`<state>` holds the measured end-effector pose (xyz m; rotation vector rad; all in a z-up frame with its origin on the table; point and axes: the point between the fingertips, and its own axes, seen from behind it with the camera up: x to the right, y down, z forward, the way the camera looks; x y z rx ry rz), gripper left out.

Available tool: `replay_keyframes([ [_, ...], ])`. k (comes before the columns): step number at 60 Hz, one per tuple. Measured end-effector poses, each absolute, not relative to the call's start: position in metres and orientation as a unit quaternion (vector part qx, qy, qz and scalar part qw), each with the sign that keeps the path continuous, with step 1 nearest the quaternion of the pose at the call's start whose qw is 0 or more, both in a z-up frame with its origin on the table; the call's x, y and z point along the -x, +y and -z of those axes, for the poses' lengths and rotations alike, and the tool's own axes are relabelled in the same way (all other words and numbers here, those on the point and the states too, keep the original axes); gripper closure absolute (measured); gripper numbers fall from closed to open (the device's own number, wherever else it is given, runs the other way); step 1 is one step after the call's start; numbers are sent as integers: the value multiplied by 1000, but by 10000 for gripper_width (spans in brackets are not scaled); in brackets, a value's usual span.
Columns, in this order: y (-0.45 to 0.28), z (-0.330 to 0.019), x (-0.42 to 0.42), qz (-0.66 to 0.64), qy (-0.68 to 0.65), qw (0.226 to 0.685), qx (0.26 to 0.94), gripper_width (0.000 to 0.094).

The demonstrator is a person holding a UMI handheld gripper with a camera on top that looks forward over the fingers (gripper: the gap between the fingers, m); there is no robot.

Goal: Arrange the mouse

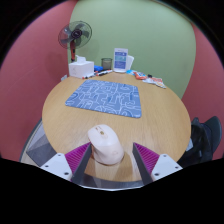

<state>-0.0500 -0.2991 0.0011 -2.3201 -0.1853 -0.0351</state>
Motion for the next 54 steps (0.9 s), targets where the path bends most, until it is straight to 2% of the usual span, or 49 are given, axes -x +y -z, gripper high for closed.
replay_keyframes([
  [11,-262,3,54,-7,-62,401,914,115],
  [17,-255,9,63,-33,-52,393,918,226],
  [18,-254,10,65,-38,-50,391,918,275],
  [20,-252,10,68,-42,-48,395,916,316],
  [21,-251,10,69,-41,-49,394,917,395],
  [35,-248,8,67,-29,-47,395,917,531],
  [40,-252,7,67,-30,-40,386,921,532],
  [47,-256,-16,62,-26,-27,389,921,531],
  [54,-243,-71,67,-27,-17,409,912,532],
])
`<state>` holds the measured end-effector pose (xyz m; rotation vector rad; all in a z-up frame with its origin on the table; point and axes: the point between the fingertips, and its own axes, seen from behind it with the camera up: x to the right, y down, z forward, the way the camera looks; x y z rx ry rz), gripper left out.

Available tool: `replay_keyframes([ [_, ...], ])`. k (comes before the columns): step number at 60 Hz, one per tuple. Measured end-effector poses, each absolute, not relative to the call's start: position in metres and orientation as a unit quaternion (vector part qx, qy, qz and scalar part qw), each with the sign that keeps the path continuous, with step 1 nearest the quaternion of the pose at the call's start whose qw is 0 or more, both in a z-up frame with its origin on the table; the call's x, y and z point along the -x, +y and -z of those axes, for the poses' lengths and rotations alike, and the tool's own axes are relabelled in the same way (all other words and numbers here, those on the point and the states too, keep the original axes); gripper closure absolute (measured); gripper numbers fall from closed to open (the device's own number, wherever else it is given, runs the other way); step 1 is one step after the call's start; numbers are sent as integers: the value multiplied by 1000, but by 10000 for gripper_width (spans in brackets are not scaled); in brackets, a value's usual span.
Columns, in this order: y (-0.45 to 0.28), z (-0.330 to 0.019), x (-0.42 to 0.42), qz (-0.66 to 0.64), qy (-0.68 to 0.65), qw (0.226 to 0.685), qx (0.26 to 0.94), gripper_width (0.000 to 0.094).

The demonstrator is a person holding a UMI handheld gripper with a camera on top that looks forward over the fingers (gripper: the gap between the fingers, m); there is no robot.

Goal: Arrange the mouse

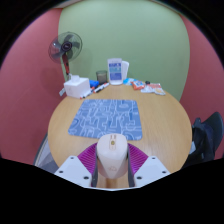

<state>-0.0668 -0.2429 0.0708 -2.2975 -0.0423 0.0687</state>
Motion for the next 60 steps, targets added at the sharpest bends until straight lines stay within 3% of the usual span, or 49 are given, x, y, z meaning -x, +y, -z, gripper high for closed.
replay_keyframes([
  [9,-177,-159,73,-24,2,469,883,532],
  [15,-115,-189,80,-26,10,501,865,532],
  [21,-58,-163,88,-28,15,495,868,532],
  [34,-12,-36,97,-12,9,426,905,522],
  [42,-14,4,103,-15,6,393,919,435],
  [48,-17,5,101,-3,8,394,919,337],
  [53,-22,-12,100,9,3,400,916,76],
  [56,-27,-29,100,17,4,408,913,117],
  [60,-38,-55,101,24,7,420,907,92],
])
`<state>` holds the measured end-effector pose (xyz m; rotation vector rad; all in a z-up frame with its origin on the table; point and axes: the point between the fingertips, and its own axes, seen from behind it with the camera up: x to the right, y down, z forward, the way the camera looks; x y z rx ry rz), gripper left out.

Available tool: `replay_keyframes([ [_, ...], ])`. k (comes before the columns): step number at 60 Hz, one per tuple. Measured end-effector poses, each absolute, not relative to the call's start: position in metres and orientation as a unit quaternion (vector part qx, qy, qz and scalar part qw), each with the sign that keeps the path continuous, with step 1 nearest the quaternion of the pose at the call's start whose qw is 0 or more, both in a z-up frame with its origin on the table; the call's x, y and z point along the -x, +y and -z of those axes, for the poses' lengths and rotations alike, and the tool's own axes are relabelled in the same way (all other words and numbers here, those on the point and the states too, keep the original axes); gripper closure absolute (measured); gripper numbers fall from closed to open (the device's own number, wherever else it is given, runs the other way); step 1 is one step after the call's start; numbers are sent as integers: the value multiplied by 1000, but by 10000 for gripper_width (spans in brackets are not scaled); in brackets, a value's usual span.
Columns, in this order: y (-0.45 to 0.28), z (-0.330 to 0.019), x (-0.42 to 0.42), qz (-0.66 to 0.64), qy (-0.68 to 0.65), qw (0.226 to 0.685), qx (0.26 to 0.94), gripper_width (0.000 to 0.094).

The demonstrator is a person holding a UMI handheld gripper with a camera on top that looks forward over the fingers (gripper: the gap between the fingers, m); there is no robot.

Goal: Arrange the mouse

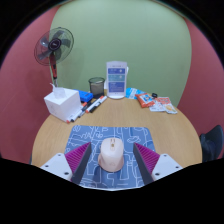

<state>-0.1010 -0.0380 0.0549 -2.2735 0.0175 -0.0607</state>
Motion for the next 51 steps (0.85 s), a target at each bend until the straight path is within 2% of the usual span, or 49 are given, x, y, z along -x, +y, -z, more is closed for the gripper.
replay_keyframes([
  [12,-94,-141,107,43,10,458,888,93],
  [23,-167,-198,116,48,18,478,877,98],
  [33,-230,-217,125,49,22,482,875,96],
  [51,-290,-218,134,48,21,480,876,95],
])
